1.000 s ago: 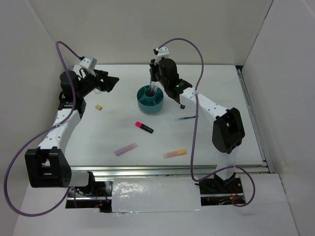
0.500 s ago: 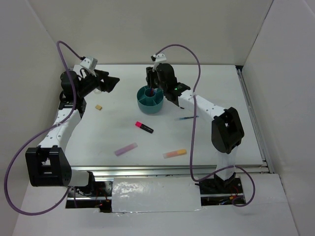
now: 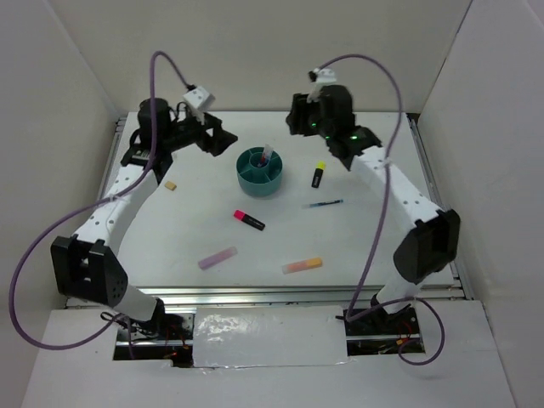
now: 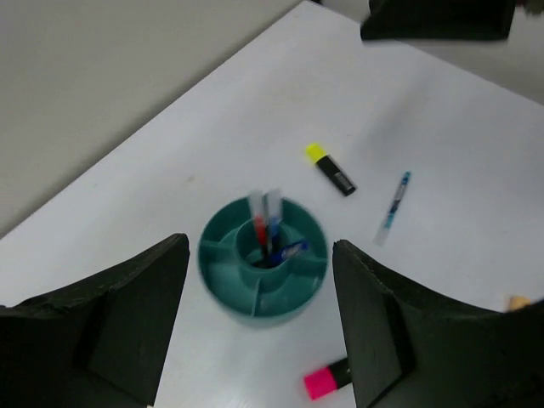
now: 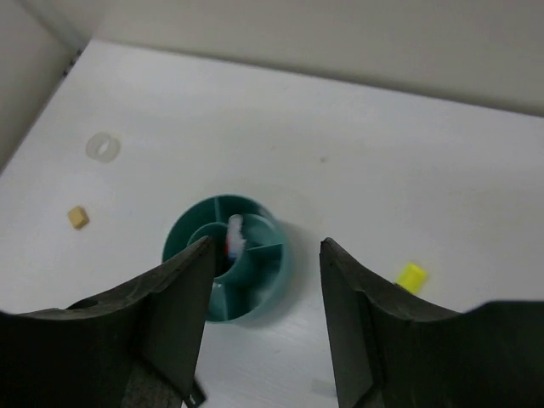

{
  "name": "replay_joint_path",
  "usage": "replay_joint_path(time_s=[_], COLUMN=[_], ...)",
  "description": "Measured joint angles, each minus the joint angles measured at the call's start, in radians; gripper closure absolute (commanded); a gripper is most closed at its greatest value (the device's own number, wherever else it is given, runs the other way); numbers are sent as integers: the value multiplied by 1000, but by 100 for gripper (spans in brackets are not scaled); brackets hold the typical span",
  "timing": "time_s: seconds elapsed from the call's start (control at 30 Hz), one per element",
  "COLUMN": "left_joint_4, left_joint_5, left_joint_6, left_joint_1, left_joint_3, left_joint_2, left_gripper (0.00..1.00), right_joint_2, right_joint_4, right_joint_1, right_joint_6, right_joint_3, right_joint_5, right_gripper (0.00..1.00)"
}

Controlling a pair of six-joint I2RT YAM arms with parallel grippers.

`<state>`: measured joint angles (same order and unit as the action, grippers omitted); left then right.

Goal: Sort the stationery into containers
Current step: Place the stationery into the container, then grab a piece of stationery with the left arm

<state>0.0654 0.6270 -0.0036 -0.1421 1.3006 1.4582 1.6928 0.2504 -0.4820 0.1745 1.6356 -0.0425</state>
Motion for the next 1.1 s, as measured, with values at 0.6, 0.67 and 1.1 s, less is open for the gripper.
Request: replay_joint_path(time_s=[0.6,0.67,1.1], left_joint_4=[-887,-909,-900], left_joint_5=[-148,-168,-265], left_joint_6=[444,446,441], left_joint_1=[-565,-582,-579], left_joint_3=[966,954,912], left_joint_2=[815,853,951], left_gripper=[34,35,39], right_joint_2=[-391,-395,-422], right_joint_4=[367,388,409], right_joint_1=[663,698,743], right_joint_6=[-238,-253,-299], right_joint_3=[-394,-407,-422], right_joint_5=[365,384,466], right_gripper=[32,32,33])
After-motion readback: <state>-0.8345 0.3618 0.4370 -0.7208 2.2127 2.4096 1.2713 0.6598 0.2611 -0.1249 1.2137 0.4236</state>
